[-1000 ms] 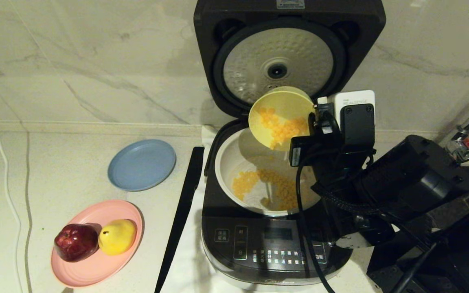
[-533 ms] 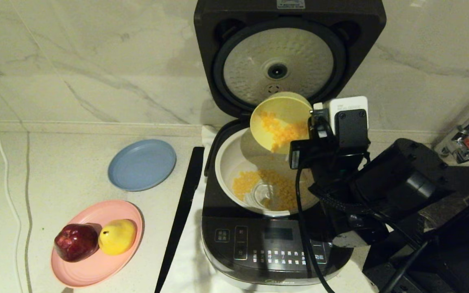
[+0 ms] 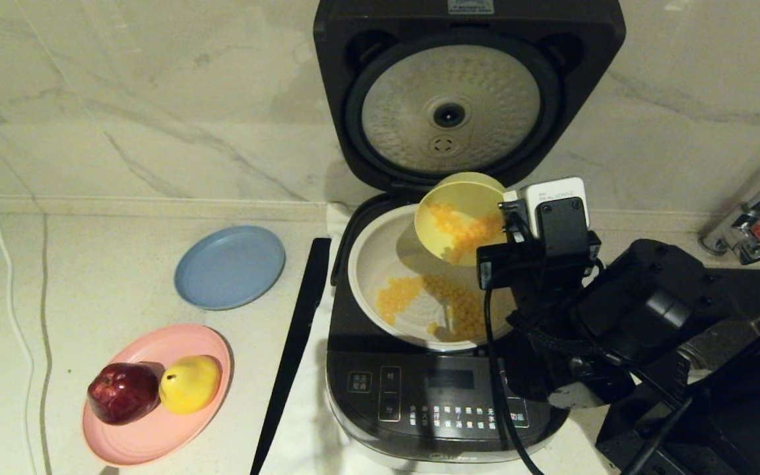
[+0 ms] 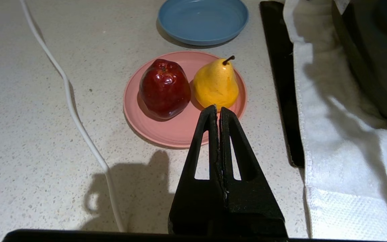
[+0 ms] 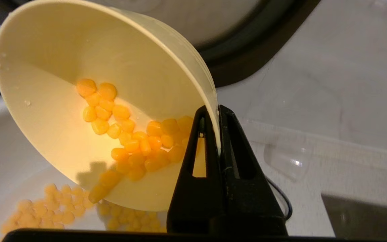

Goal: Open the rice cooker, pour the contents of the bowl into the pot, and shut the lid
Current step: Pour the water from the bowl into the rice cooker

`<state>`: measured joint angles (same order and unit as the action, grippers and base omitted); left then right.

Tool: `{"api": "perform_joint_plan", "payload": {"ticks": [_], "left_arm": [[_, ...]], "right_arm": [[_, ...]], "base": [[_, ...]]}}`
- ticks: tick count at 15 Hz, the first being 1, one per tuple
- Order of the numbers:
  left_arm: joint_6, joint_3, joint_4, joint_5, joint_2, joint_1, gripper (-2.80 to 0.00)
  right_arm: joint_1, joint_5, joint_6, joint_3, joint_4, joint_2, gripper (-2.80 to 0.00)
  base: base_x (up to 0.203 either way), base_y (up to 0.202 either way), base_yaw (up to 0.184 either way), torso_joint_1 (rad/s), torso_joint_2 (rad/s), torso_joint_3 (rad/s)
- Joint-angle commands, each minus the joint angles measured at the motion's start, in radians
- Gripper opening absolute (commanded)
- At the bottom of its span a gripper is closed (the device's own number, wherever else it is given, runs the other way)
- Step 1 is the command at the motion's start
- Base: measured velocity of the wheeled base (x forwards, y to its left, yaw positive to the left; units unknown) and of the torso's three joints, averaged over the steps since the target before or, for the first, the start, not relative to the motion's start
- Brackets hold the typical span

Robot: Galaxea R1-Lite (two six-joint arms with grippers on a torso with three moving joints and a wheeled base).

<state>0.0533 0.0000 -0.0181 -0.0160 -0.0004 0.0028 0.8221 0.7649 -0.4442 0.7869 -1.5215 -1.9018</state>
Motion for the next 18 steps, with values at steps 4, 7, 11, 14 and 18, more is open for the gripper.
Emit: {"api": "perform_joint_plan", "payload": {"ticks": [4,7,11,14,18], "left_arm": [[-0.001,0.008,0.0,-0.001,0.0,0.0,-2.8],[0.0,0.008,0.0,-0.001,0.0,0.0,-2.8],[0.0,0.008,0.0,-0.001,0.0,0.0,-2.8],[0.0,0.008,0.0,-0.001,0.0,0.0,-2.8],[0.0,0.008,0.0,-0.001,0.0,0.0,-2.8]], "right_arm": [[0.008,-0.001,-0.004,-0.039,-0.009,-0.001,-2.8],[0.005,-0.001,-0.027,-0.011,-0.009,-0.012,-2.8],[-0.01,-0.001,-0.046,0.044,-0.009,0.0,-2.8],[-0.013,-0.001,-0.056,0.051,-0.009,0.024,-2.8],[-0.017,-0.002,-0.077,0.046,-0.009,0.034,-2.8]], "base": [[0.0,0.0,0.0,0.0,0.0,0.0],[0.0,0.0,0.0,0.0,0.0,0.0],[0.0,0.0,0.0,0.0,0.0,0.0],[0.0,0.0,0.0,0.0,0.0,0.0],[0.0,0.0,0.0,0.0,0.0,0.0]]}}
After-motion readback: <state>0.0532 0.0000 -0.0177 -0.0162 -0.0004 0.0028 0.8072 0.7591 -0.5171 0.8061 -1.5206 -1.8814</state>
